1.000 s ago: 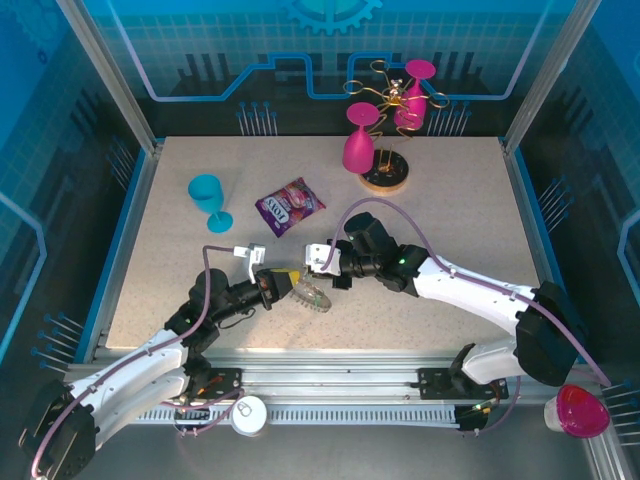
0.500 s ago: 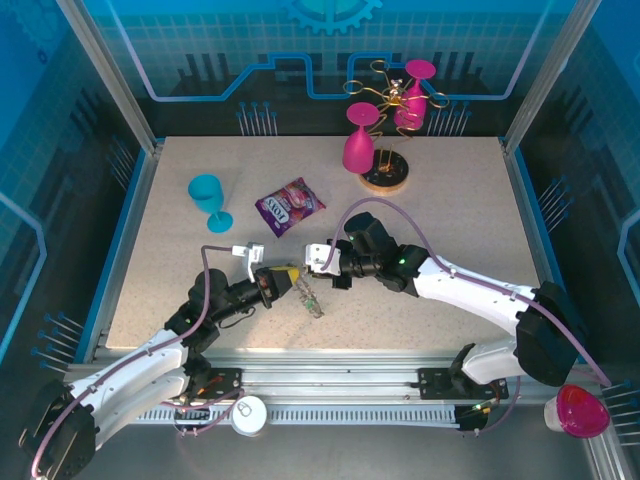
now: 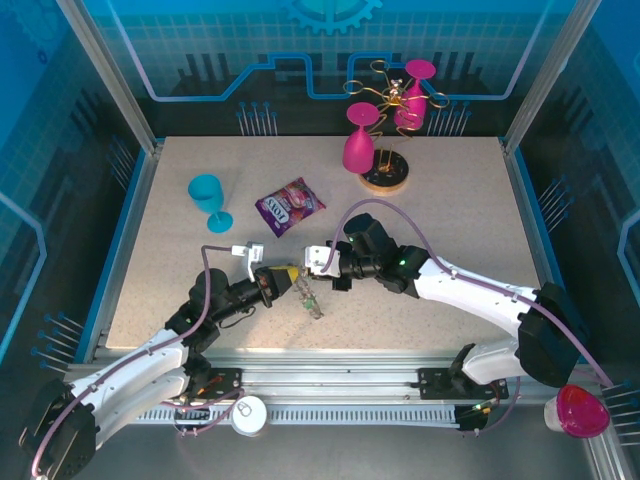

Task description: Put the keys on the keyring

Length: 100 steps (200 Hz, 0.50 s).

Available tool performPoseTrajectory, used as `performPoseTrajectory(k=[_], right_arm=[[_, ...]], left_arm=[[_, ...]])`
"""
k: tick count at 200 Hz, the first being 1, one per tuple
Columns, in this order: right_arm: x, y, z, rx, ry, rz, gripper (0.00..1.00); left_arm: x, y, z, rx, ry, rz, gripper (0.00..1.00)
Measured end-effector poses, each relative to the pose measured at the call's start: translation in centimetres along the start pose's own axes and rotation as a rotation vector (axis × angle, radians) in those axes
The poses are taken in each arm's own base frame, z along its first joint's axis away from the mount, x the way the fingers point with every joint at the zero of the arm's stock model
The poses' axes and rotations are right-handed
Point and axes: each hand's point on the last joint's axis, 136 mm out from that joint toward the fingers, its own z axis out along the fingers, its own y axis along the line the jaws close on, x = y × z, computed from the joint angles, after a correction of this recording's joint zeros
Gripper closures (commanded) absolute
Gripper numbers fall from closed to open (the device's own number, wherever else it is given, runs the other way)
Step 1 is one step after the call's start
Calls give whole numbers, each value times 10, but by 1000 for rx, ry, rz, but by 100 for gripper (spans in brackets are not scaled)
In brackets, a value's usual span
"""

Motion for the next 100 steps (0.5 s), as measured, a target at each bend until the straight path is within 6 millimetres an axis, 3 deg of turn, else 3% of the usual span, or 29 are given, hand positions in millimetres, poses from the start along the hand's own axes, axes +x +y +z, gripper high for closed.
performPoseTrajectory(k=[100], right_arm=[[-1, 2, 1, 1, 4, -25, 100]], left_arm=[[0, 2, 0, -11, -2, -2, 100]])
